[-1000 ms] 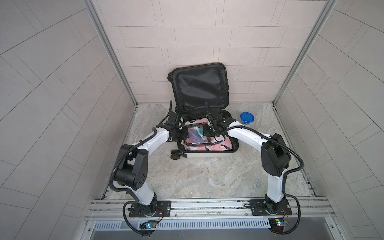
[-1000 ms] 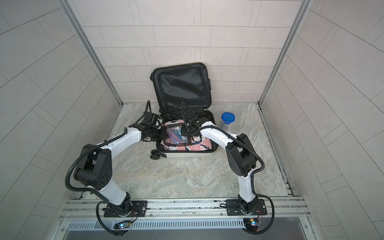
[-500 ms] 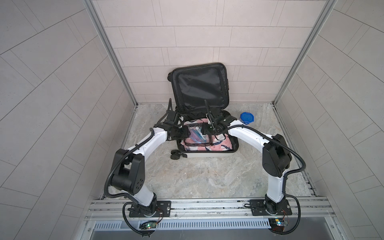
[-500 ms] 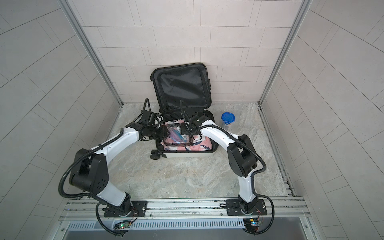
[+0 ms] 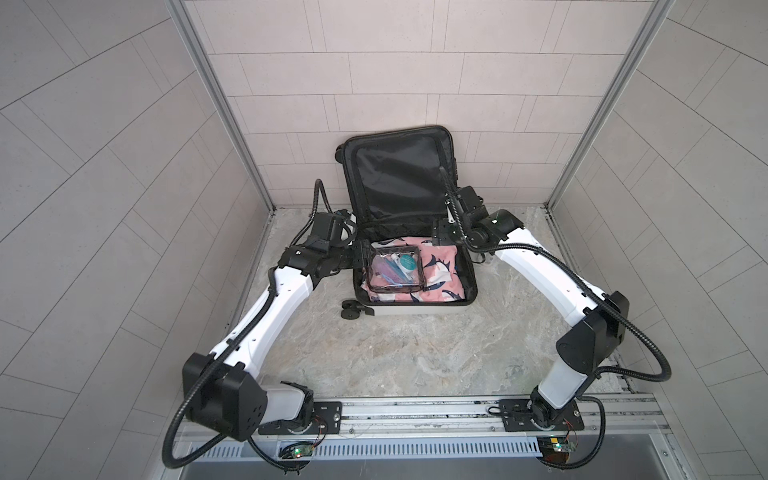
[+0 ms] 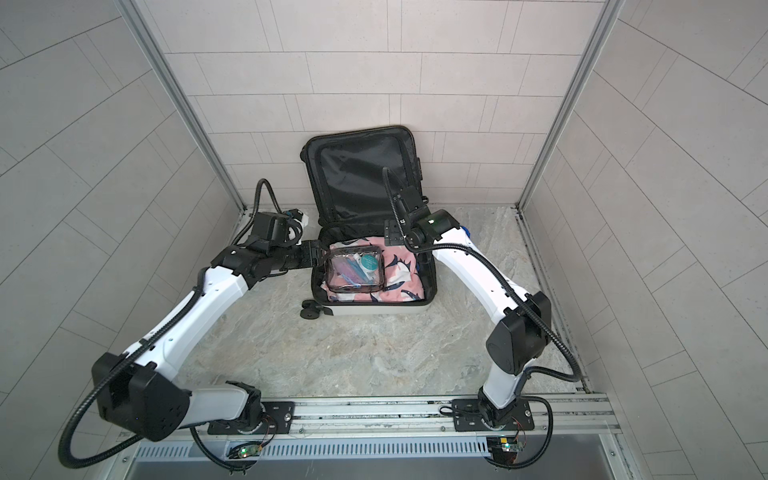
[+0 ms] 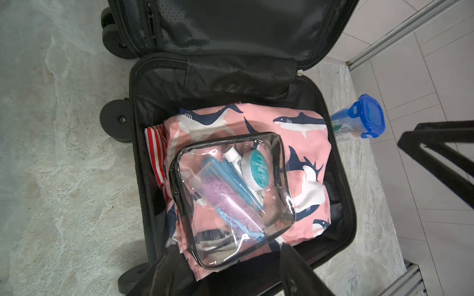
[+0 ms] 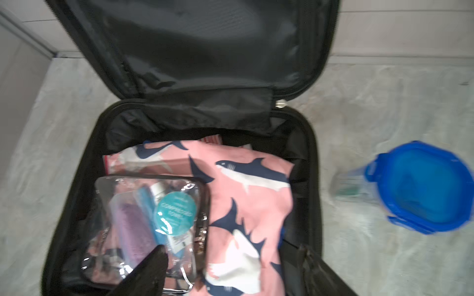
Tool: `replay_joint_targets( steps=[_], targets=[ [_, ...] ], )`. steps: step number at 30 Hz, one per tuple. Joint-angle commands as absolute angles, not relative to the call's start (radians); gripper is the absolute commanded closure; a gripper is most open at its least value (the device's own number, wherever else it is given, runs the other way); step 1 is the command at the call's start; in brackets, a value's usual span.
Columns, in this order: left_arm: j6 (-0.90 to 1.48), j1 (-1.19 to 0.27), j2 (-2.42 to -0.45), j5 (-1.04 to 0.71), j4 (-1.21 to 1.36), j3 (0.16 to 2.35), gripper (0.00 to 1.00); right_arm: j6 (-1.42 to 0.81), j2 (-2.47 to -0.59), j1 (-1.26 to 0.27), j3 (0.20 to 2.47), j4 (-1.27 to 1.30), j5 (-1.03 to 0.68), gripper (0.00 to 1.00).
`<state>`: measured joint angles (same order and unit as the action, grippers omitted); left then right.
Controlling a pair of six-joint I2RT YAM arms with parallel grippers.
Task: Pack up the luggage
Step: 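Release the pouch with the left gripper while the right gripper grasps the blue-lidded container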
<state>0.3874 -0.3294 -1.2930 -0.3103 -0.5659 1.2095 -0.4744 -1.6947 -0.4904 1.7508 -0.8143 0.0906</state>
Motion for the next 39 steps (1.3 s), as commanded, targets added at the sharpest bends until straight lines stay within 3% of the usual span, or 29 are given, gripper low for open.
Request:
replay_joint_targets(
  steps=[1,4,6,7,14,39],
  targets=[
    [0.409,-0.381,-1.213,-0.273,-0.57,1.142,0.25,-0.409,-1.656,-0.422,1.749,-0.913,0.185,0.01],
    [0.466,-0.439,-1.153,-0.239,-0.529,1.057,0.2,-0.411,-1.651,-0.339,1.737,-0.938,0.183,0.01],
    [0.508,-0.473,-1.121,-0.221,-0.497,1.011,0.02,-0.407,-1.653,-0.295,1.736,-0.949,0.199,0.01],
    [0.528,-0.489,-1.109,-0.212,-0.482,0.991,0.0,-0.402,-1.658,-0.274,1.739,-0.951,0.202,0.01],
    [0.567,-0.593,-1.108,-0.163,-0.435,0.934,0.0,-0.424,-1.738,-0.173,1.792,-0.962,0.168,0.0],
    [0.578,-0.6,-1.118,-0.19,-0.402,0.87,0.0,-0.485,-2.071,-0.136,2.027,-1.075,0.173,0.01]
  ],
)
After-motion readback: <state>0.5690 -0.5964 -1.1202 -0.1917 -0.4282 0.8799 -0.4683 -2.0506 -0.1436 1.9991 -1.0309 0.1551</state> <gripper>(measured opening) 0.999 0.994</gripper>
